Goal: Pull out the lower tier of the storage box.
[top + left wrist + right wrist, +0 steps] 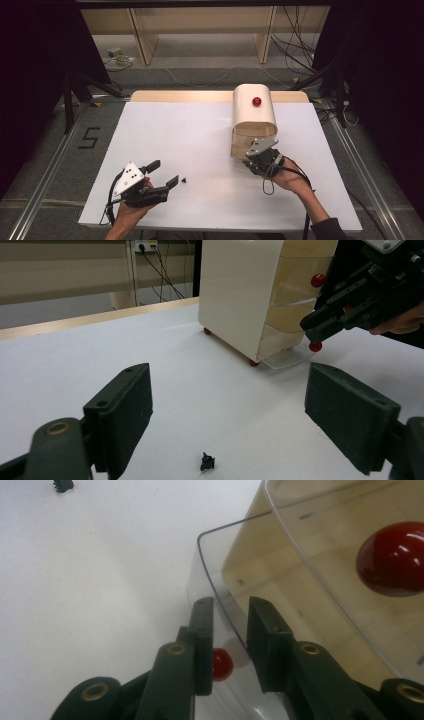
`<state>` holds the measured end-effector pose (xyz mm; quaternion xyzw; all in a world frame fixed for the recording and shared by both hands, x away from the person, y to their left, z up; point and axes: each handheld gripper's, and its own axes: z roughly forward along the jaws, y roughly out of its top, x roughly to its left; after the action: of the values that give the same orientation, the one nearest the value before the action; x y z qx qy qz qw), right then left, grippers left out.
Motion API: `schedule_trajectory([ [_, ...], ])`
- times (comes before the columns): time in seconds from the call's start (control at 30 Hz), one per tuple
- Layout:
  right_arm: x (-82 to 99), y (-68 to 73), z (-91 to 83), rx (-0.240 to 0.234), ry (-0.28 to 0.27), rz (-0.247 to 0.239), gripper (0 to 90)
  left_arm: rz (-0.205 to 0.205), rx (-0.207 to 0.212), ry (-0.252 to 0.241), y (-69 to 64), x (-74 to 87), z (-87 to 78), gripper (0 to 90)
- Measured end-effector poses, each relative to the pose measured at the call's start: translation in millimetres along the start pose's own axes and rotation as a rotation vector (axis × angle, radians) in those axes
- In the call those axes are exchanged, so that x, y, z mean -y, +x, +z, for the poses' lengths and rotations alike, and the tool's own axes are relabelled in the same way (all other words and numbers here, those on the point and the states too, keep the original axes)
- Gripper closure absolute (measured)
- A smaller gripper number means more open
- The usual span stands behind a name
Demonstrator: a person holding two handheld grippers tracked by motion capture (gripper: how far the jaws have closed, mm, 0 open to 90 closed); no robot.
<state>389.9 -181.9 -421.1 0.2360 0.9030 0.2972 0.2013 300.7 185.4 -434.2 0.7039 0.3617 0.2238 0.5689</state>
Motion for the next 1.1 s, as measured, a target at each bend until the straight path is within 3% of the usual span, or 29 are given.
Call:
schedule_trajectory([
  [1.1, 3.9, 7.2, -5.0, -0.017, 0.001, -0.022, 75.0, -0.002, -0.003, -0.001, 0.5, -0.3, -1.5, 19.0],
])
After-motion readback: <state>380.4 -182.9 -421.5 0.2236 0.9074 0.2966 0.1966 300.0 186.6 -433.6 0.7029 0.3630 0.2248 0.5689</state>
